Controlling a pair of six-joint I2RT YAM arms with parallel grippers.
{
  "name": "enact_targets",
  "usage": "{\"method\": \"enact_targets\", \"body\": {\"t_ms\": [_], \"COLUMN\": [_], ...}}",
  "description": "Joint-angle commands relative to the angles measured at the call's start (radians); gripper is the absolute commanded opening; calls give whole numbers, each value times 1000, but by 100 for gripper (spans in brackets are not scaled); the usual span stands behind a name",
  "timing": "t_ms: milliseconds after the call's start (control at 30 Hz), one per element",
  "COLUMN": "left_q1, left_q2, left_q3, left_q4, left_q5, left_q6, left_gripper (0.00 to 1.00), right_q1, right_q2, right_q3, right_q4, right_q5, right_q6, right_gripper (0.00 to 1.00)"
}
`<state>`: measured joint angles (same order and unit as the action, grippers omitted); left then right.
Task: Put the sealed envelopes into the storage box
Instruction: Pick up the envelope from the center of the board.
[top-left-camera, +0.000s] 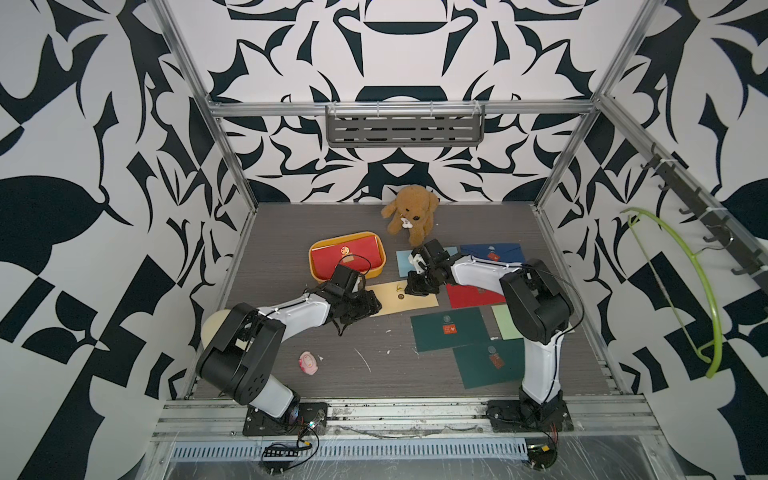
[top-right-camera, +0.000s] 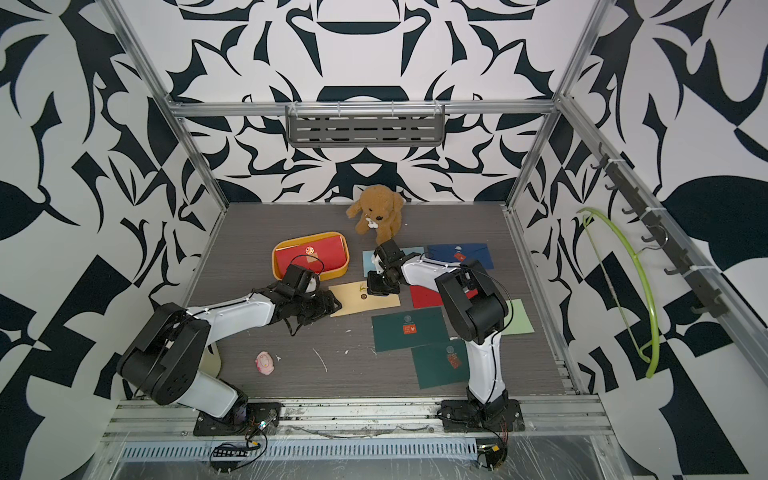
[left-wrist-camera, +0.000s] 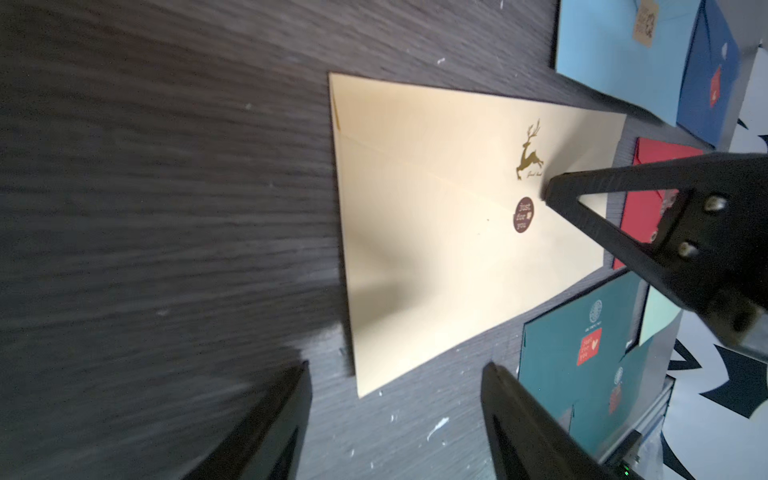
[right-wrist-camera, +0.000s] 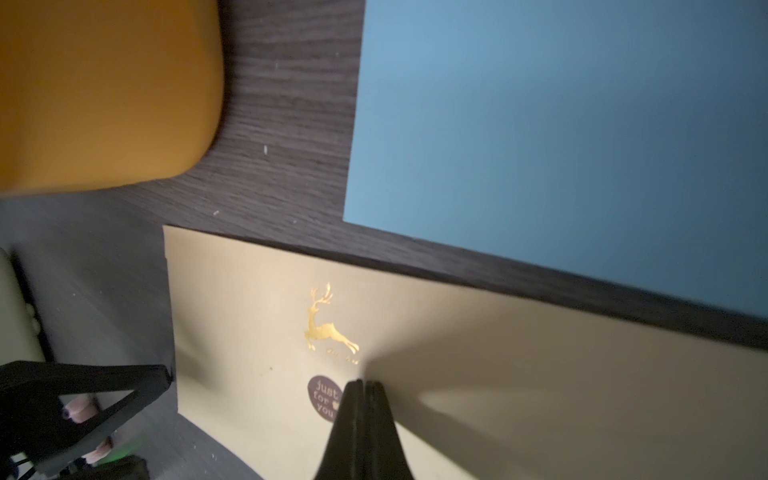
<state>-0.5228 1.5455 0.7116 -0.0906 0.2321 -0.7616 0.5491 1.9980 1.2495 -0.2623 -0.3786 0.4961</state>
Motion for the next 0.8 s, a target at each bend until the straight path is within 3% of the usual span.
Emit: {"method": "enact_targets", "body": {"t_ms": [0, 500, 767], "left_q1": [3, 3, 4], "left_q2": [54, 48, -15], "left_q3": [-4, -17, -7], "left_q4": [-38, 31, 125], "left_q5": [-13, 35, 146], "left_q6": [2, -5, -21], "left_gripper": [72, 73, 74], "right_q1": [8, 8, 12], "right_q2": [41, 68, 85], "right_q3": [-31, -24, -16], "right_q4": [-68, -73, -75], "right_q5": [-1, -58, -68], "right_q6": [-2, -14, -11], "right_gripper": [0, 0, 0]}}
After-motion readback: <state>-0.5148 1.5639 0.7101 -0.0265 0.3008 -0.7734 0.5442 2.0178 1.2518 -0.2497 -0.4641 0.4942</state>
